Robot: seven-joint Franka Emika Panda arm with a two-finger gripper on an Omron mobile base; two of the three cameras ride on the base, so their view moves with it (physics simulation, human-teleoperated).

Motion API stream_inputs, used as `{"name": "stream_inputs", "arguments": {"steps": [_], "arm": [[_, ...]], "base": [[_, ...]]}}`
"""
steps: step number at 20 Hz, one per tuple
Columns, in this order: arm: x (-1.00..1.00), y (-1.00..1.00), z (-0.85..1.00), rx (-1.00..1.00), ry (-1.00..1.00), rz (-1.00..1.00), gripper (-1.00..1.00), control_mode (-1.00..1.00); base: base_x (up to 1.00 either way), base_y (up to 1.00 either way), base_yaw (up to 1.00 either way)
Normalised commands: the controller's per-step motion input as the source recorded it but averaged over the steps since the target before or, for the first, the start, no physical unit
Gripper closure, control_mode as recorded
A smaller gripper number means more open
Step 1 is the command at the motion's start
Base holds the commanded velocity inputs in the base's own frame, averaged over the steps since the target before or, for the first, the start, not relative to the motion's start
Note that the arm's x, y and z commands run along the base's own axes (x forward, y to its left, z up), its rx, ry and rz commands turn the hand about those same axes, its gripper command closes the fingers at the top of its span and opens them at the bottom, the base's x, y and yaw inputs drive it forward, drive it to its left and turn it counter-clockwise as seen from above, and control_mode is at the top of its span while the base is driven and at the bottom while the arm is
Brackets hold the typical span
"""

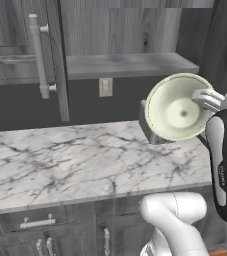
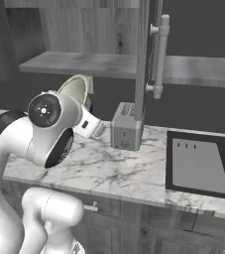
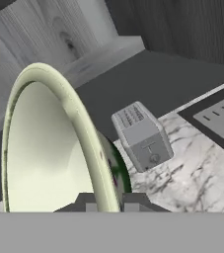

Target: Move the bowls from the cabinet to the plates on the dining table.

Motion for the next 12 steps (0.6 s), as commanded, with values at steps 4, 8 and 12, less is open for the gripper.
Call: {"name": "stream_inputs", "arguments": {"steps": [4,8,12], "arm": [[-0.67,0.16,-0.29,0.02,-0.18,0.00,1.00,-1.00],[-0.66,0.03,-0.16,0.12,-0.13,0.00,1.00,-1.00],[-0.70,-0.02,-0.06,0.20,-0.09,0.00,1.00,-1.00]], "base": [[0.00,0.00,0.00],[0.00,0.00,0.00],[0.00,0.00,0.00]]}}
